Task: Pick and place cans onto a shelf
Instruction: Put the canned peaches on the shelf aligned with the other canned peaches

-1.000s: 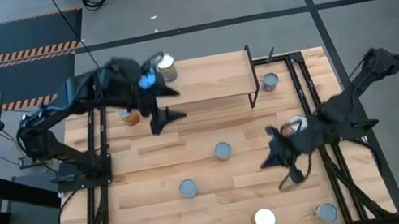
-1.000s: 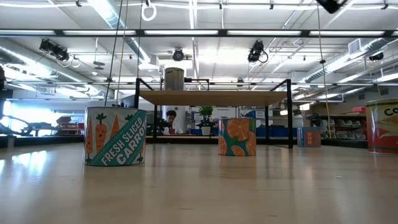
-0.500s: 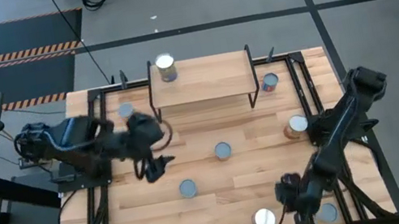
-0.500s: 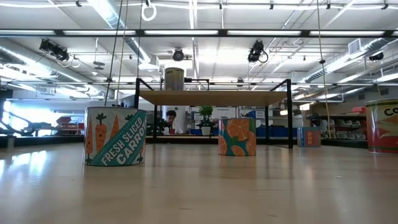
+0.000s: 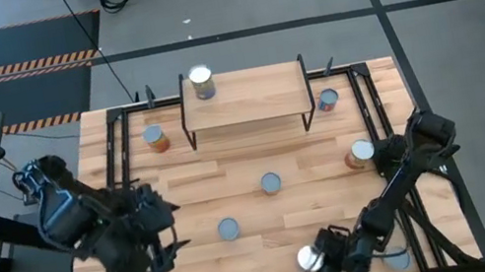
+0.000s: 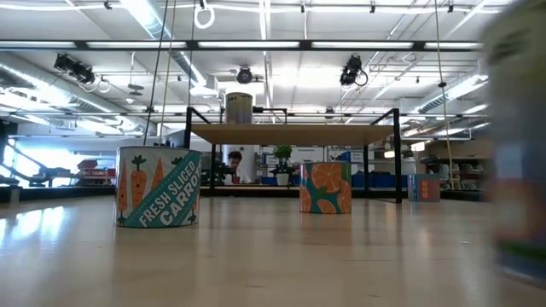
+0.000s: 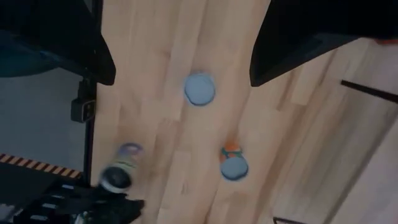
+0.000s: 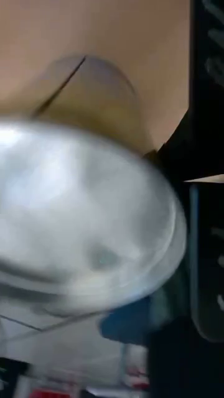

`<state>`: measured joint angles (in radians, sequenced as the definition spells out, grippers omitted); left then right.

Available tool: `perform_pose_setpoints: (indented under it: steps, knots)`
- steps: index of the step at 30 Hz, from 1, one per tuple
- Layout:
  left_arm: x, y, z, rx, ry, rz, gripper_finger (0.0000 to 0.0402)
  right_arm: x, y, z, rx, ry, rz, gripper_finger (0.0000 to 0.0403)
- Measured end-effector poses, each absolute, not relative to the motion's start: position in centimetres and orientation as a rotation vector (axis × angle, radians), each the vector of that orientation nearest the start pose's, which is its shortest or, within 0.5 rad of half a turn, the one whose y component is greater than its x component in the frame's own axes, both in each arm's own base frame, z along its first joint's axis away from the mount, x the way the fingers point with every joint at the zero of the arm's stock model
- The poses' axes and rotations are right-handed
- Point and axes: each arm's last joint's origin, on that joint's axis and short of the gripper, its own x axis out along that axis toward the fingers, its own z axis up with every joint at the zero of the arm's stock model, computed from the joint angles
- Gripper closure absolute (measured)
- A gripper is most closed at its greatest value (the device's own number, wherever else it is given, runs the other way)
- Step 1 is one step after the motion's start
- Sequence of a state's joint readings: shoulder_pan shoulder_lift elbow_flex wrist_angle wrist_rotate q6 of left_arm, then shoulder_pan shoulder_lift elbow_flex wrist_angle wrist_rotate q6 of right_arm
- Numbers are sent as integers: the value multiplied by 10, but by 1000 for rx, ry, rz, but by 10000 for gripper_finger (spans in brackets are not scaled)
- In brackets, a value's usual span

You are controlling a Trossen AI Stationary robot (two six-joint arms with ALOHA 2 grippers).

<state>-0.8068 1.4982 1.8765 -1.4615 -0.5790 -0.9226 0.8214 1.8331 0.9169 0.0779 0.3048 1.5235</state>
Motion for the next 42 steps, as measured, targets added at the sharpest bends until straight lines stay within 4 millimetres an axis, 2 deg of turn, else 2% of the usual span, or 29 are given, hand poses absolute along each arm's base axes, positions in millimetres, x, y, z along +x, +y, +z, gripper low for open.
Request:
perform_pose_setpoints:
  steps: [5, 10, 16, 22, 25, 30, 38, 42]
  knots:
    - [186, -187, 408, -182, 821, 169, 24, 267, 223, 123, 934, 821, -249, 396]
    - [197, -196, 385, -177, 779, 187, 24, 293, 191, 127, 841, 697, -313, 396]
    - [226, -187, 350, -125, 738, 234, 24, 319, 151, 131, 652, 600, -363, 396]
    - [257, -162, 316, -165, 700, 318, 24, 335, 122, 140, 583, 572, -333, 396]
    - [268, -148, 303, -222, 710, 349, 24, 332, 121, 152, 563, 581, -291, 396]
    - [279, -127, 278, -203, 777, 325, 24, 312, 131, 177, 514, 623, -242, 396]
    - [286, -87, 246, -50, 963, 170, 23, 280, 140, 204, 512, 692, -226, 396]
    - [296, -75, 230, 34, 976, 43, 23, 271, 139, 210, 540, 718, -253, 396]
